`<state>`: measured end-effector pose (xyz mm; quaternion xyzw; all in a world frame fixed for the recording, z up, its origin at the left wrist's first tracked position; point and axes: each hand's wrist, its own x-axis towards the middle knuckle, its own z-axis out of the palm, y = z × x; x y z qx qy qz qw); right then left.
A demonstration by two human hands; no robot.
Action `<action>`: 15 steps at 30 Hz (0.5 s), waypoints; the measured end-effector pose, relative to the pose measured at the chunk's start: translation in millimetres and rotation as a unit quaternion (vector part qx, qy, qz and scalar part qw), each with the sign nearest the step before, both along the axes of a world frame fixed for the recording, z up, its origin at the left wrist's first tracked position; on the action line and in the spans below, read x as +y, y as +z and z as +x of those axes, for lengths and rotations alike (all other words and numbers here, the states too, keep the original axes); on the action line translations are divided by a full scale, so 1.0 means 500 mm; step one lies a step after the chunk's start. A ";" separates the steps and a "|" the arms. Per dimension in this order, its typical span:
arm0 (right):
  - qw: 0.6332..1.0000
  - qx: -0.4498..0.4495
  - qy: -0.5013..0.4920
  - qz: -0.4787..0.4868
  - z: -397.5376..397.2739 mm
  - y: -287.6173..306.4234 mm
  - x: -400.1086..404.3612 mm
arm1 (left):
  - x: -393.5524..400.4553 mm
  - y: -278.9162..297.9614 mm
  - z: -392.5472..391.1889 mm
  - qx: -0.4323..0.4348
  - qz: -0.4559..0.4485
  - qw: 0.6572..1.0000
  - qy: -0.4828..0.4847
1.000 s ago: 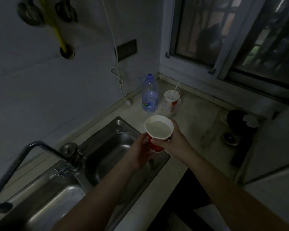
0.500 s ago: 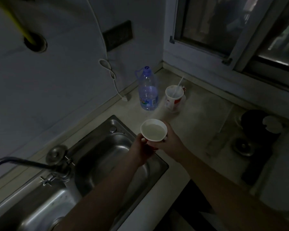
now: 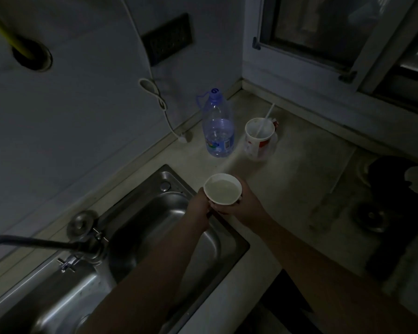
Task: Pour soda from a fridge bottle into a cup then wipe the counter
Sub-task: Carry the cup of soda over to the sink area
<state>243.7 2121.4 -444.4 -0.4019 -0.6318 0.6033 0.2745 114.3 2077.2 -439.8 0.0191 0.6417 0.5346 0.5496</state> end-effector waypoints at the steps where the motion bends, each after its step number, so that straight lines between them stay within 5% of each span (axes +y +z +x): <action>1: 1.000 -0.001 0.003 0.002 0.000 -0.003 0.000 | 0.000 -0.006 -0.004 -0.003 0.000 1.000 0.009; 15: 0.999 -0.021 0.037 -0.004 0.022 -0.026 0.005 | -0.008 -0.003 0.000 -0.033 -0.031 0.999 0.021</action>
